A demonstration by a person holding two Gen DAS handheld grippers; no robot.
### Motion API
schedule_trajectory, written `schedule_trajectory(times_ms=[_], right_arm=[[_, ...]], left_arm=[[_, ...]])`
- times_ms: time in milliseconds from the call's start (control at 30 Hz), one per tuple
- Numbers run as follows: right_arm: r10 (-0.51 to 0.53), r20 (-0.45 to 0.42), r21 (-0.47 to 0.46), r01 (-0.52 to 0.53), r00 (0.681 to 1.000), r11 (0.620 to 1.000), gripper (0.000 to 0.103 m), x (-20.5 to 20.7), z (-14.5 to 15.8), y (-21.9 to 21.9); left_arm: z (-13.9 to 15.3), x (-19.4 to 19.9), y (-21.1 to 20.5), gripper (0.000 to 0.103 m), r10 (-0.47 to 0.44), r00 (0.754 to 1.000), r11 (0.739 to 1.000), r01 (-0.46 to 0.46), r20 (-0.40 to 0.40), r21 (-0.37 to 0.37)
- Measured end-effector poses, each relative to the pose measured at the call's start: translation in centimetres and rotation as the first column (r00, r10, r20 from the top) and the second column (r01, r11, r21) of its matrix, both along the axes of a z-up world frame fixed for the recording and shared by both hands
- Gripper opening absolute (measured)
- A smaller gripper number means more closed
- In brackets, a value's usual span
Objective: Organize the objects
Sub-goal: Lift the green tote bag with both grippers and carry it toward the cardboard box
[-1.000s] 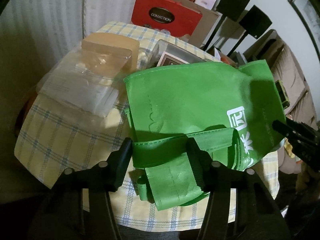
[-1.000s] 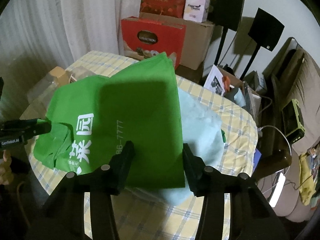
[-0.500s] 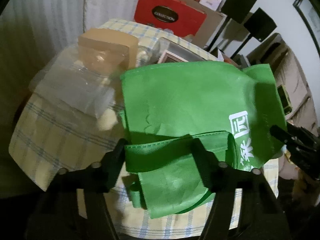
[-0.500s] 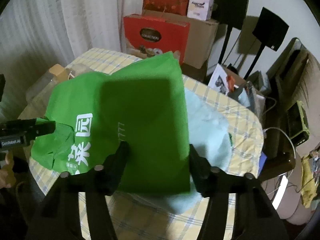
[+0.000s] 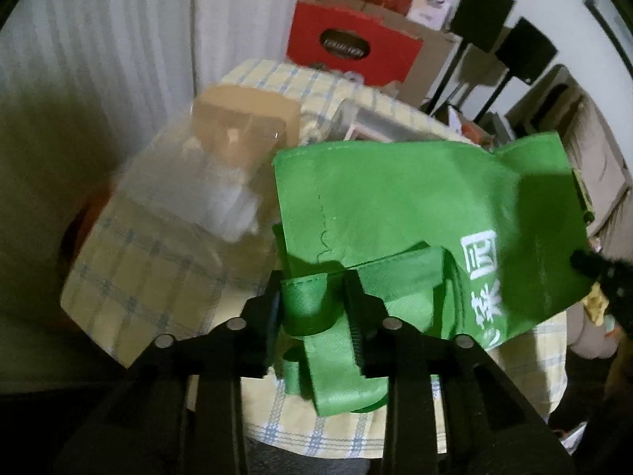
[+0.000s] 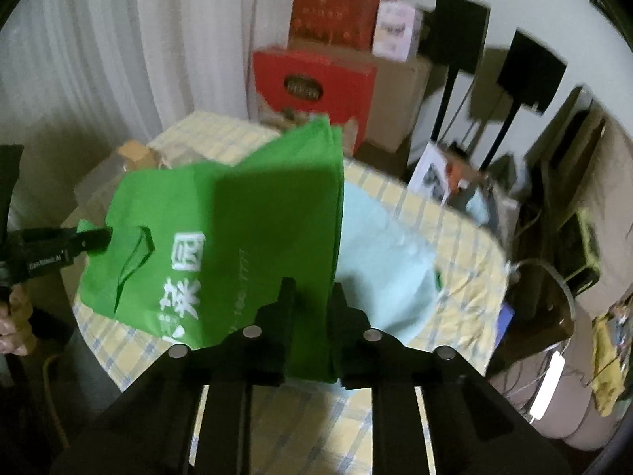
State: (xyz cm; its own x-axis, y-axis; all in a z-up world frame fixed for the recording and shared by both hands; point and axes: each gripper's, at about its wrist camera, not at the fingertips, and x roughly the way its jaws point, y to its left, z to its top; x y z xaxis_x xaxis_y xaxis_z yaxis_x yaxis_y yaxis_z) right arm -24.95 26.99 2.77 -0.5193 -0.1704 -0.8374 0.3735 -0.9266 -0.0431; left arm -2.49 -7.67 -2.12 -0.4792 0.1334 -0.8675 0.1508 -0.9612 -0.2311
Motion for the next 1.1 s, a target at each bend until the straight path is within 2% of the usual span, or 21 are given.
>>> schedule_trajectory(times_ms=[33, 200, 233, 267, 400, 500, 567, 600, 633, 767, 900, 1100], right_arm=[[-0.004, 0.022, -0.004, 0.004, 1.0, 1.0, 0.025, -0.2, -0.5, 0.3], [-0.027, 0.074, -0.117, 0.036, 0.997, 0.992, 0.036, -1.0, -2.0, 2.4], [-0.02, 0.085, -0.146, 0.032, 0.996, 0.989, 0.042, -1.2, -2.2, 2.8], [-0.014, 0.092, -0.156, 0.028, 0.996, 0.987, 0.044, -1.5, -2.2, 2.8], [0.02, 0.057, -0.097, -0.014, 0.998, 0.995, 0.054, -2.0, -2.3, 1.1], [0.021, 0.022, -0.031, -0.02, 1.0, 0.999, 0.053, -1.8, -2.4, -0.8], [0.018, -0.009, 0.011, -0.017, 1.0, 1.0, 0.045, -1.3, -2.2, -1.2], [0.012, -0.027, 0.019, -0.012, 1.0, 1.0, 0.036, -0.8, -1.9, -1.4], [0.006, -0.043, 0.014, -0.005, 0.999, 1.0, 0.027, -0.6, -1.4, -1.2], [0.012, -0.065, -0.058, -0.015, 0.998, 0.998, 0.013, -0.1, -0.1, -0.4], [0.014, -0.087, -0.103, -0.023, 0.996, 0.994, 0.008, 0.7, 1.4, 0.2], [0.021, -0.151, -0.083, -0.034, 0.988, 0.996, 0.007, 3.6, 4.2, -0.6]], left_arm=[[-0.4, 0.0, -0.2, 0.035, 0.005, 1.0, 1.0, -0.005, 0.007, 0.022], [-1.5, -0.2, -0.6, 0.052, 0.003, 1.0, 0.997, -0.002, -0.005, 0.077], [-1.7, -0.3, -0.4, 0.062, -0.001, 1.0, 0.997, 0.002, -0.004, 0.076], [-2.1, -0.4, -0.1, 0.066, -0.015, 1.0, 0.997, 0.015, 0.0, 0.072], [-2.6, -0.7, 0.6, 0.065, -0.019, 1.0, 0.997, 0.018, 0.003, 0.081], [-2.2, -1.0, 1.3, 0.059, -0.006, 1.0, 1.0, 0.006, 0.004, 0.029], [-1.6, -0.7, 1.3, 0.043, 0.012, 1.0, 1.0, -0.012, -0.004, -0.023], [-1.3, -0.5, 1.2, 0.04, 0.018, 1.0, 0.999, -0.018, -0.007, -0.038], [-1.1, -0.4, 1.1, 0.035, 0.021, 1.0, 0.999, -0.021, -0.007, -0.043], [0.0, 0.2, 0.4, 0.015, 0.027, 1.0, 0.999, -0.027, -0.007, -0.046], [2.1, 1.1, 0.1, 0.011, 0.015, 0.999, 0.999, -0.017, -0.039, -0.027], [5.3, 2.2, 1.2, 0.01, -0.002, 0.995, 0.999, -0.002, -0.102, -0.044]])
